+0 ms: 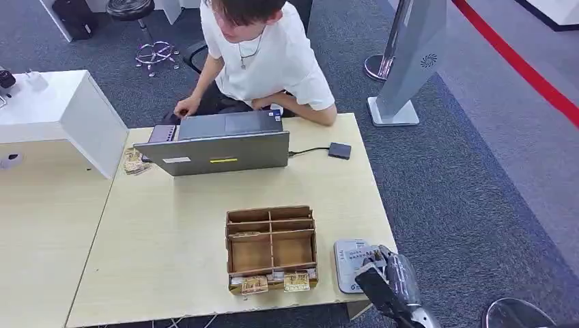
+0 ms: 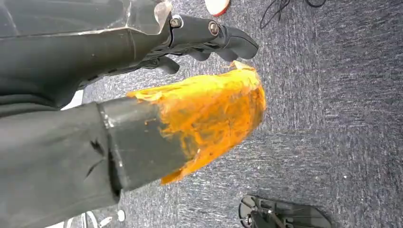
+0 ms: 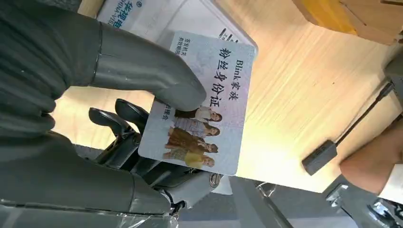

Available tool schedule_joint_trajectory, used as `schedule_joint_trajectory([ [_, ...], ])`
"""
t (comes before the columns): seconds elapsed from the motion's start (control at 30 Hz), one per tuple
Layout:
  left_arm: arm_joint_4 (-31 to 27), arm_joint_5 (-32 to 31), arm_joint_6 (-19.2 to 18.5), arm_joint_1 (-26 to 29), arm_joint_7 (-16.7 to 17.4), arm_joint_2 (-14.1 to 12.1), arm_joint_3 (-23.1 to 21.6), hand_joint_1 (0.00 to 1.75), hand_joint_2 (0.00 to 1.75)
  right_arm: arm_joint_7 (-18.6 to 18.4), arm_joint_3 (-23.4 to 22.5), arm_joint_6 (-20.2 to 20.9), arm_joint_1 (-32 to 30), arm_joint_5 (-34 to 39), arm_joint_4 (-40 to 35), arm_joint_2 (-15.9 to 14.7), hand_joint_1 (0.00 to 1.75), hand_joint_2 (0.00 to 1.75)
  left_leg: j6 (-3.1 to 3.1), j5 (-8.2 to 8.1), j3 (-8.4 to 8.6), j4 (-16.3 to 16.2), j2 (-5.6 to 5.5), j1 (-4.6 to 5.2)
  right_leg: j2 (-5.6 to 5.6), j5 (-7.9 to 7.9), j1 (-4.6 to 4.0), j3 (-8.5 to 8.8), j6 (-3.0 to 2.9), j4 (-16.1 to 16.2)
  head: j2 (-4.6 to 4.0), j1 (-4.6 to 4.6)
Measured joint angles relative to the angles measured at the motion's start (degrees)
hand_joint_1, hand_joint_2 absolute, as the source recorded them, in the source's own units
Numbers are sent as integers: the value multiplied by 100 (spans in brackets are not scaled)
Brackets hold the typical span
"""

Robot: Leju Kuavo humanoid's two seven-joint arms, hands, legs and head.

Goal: Pass the card to the sensor for recognition and then transmit it.

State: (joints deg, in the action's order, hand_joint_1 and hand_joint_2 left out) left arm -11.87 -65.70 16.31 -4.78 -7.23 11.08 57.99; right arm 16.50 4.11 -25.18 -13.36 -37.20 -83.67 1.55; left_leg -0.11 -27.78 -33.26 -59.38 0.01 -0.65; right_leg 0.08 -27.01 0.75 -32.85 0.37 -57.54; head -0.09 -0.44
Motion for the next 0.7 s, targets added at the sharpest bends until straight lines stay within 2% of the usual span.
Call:
schedule_joint_trajectory([
  [0.47, 0, 31, 0, 0, 0, -2, 0, 0, 0, -168, 0, -2, 126, -131, 203, 20, 175, 175, 0, 0, 0, 0, 0, 0, 0, 0, 0, 0, 0, 0, 0, 0],
  [0.7, 0, 22, 0, 0, 9, -2, 0, 0, 0, -326, -13, -140, 224, -383, 383, 22, 175, 175, 0, 0, 1, 0, 0, 0, 0, 0, 0, 1, 0, 0, 0, 0],
])
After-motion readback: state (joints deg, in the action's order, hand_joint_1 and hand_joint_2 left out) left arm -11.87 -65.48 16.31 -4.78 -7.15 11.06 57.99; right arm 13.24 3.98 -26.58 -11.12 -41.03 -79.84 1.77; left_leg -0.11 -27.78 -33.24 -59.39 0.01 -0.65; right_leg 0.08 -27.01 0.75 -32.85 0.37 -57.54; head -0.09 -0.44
